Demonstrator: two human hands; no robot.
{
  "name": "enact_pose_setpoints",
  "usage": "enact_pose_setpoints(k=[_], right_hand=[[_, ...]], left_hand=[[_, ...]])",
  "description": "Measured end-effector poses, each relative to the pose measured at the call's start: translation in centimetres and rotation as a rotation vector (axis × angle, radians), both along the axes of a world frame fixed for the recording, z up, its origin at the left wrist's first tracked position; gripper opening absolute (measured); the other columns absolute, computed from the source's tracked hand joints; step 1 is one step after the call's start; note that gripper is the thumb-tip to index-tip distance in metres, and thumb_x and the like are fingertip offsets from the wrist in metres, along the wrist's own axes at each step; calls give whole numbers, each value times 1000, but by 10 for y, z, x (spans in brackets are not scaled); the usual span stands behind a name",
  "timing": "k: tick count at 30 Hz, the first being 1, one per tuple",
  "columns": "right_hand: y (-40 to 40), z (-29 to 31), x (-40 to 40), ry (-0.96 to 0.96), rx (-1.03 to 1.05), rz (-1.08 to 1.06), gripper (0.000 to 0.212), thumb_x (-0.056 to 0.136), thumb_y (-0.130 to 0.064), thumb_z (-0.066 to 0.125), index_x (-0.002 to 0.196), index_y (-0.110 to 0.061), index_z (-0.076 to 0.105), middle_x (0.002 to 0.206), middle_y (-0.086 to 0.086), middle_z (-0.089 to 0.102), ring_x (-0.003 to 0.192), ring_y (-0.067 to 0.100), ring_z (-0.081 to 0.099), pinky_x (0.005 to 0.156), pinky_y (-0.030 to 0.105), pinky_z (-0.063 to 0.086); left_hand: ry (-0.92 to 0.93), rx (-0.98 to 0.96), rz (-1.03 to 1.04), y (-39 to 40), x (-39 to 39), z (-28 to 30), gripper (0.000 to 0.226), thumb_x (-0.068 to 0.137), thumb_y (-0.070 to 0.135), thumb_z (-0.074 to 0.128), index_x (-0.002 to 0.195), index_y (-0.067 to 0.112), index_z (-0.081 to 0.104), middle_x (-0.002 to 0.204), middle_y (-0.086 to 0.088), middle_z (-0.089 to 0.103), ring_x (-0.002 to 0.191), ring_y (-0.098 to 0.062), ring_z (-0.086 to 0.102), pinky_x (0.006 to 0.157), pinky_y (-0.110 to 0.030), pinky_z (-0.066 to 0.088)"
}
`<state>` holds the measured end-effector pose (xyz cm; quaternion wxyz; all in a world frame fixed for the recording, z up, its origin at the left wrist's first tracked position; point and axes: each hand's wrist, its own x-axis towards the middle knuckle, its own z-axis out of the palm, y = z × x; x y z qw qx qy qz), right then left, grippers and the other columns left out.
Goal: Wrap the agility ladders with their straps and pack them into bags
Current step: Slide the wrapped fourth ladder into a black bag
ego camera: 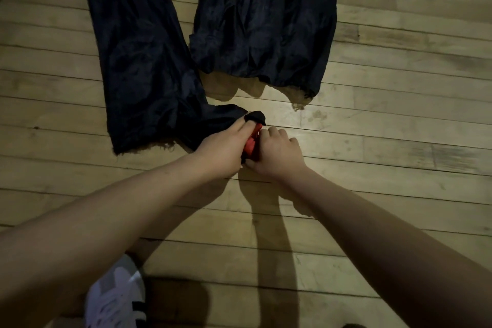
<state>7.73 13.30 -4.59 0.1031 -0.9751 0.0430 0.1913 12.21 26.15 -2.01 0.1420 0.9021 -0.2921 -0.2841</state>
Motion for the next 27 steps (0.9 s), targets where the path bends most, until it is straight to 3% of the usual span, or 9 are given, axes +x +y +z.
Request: enact_pose_setpoints(k=[4,10,15,18,24,27], right_hand=[[-22,1,-33,-45,-33,19,76,78,-57,65,132,-12,35,128,6,44,118,26,44,96,41,37],[-51,-1,-72,59,-99,-57,72,80,-61,62,125,-9,38,124,8,49,115,28,49,91,38,40],[-54,9,-75,59,-30,-90,64,84,-49,65,126,-12,35,123,7,47,103,27,58,71,36,44],[-48,16,-67,2,35,-120,59,83,-45,67,121,-12,37,119,6,48,98,26,59,63,33,39],[-20,16,-32,-26,130,-196,58,81,-42,71,119,-10,40,116,8,50,98,28,59,65,32,39],[-2,13,-12,-22,150,-187,59,81,-40,71,120,-8,40,118,10,50,101,29,59,67,32,38]], left_hand=[[-48,30,-98,-17,-13,-2,78,84,1,56,149,20,17,159,8,5,98,-26,57,60,-31,41],[-36,25,-152,-42,-32,-2,79,84,-1,53,150,20,15,160,11,-1,105,-30,57,61,-32,41],[-208,98,-145,-45,-38,8,77,87,-4,50,148,27,16,160,8,-11,113,-31,44,65,-33,37],[-291,119,-126,-39,-32,13,77,87,-6,47,148,29,15,160,5,-17,113,-33,39,65,-32,37],[-119,-133,-45,-11,-17,6,80,83,-7,47,149,28,18,160,14,-6,120,-27,45,75,-31,42],[-56,-172,32,12,-11,6,83,83,-7,47,151,30,16,159,18,-4,106,-21,50,64,-22,37]])
